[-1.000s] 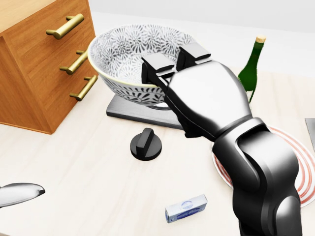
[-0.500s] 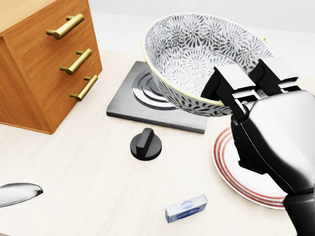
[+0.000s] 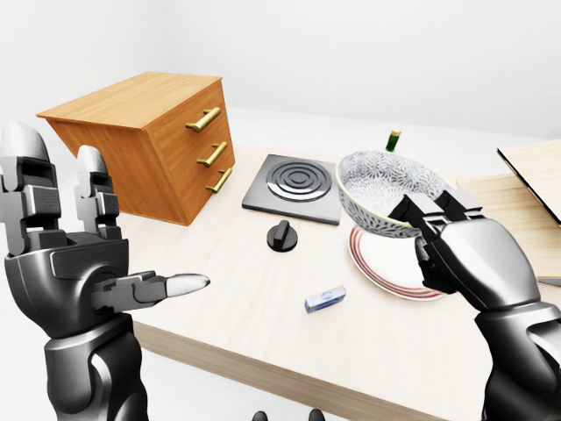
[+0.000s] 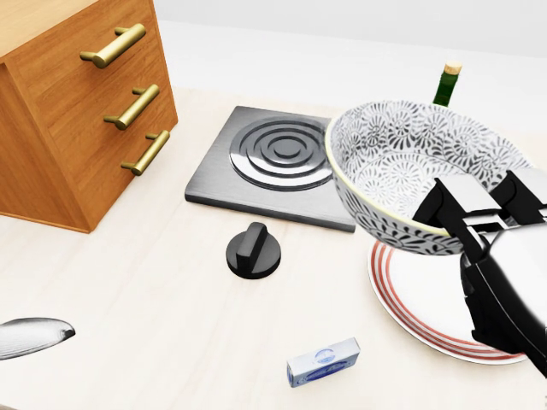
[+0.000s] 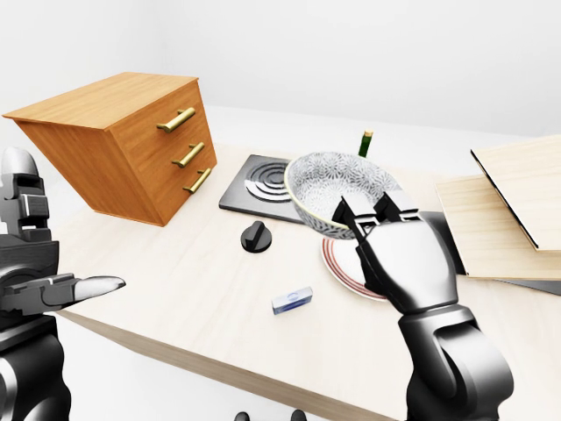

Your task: Pick up the akita bowl and put it on the plate.

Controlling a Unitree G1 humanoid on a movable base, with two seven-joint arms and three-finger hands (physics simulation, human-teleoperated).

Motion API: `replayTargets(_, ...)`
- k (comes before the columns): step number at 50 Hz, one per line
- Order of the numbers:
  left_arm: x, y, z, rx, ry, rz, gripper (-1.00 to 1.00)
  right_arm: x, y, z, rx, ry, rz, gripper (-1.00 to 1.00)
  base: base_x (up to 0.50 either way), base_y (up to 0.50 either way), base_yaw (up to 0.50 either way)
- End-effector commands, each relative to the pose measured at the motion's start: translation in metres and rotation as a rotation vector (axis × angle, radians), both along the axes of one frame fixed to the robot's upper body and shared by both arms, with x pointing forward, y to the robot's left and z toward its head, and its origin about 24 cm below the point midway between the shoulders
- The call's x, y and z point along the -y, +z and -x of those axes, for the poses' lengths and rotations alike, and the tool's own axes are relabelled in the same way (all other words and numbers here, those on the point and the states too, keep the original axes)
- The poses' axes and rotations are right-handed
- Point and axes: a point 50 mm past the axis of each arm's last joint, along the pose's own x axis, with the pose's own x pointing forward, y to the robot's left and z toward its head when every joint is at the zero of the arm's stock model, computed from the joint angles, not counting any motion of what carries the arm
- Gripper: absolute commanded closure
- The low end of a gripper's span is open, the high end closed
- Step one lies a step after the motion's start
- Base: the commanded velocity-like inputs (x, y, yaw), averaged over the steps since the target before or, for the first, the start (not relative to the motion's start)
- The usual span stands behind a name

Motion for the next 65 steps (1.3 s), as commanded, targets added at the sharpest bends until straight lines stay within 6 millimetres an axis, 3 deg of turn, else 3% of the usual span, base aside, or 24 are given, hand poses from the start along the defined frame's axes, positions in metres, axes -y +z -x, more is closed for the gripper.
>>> replayTargets(1, 0.000, 0.001, 0.001, 0.004, 0.001, 0.000, -1.00, 0.026, -0.007, 0.001, -0.051, -0.087, -0.023, 1.00, 0.00, 0.00, 0.00)
replayTargets(15, 0.000, 0.001, 0.002, 0.004, 0.003, -0.003, -1.00, 0.057, -0.020, -0.006, -0.136, -0.207, -0.023, 1.00, 0.00, 0.00, 0.00)
replayTargets(27, 0.000, 0.001, 0.003, 0.006, 0.003, -0.005, -1.00, 0.064, -0.028, -0.007, -0.178, -0.238, -0.034, 1.00, 0.00, 0.00, 0.00)
replayTargets(49, 0.002, -0.002, 0.002, -0.010, -0.001, -0.009, -1.00, 0.058, -0.052, -0.030, -0.279, -0.227, -0.015, 1.00, 0.00, 0.00, 0.00)
replayTargets(65, 0.002, -0.003, 0.002, -0.016, -0.003, -0.010, -1.00, 0.076, -0.058, -0.042, -0.239, -0.301, 0.016, 1.00, 0.00, 0.00, 0.00)
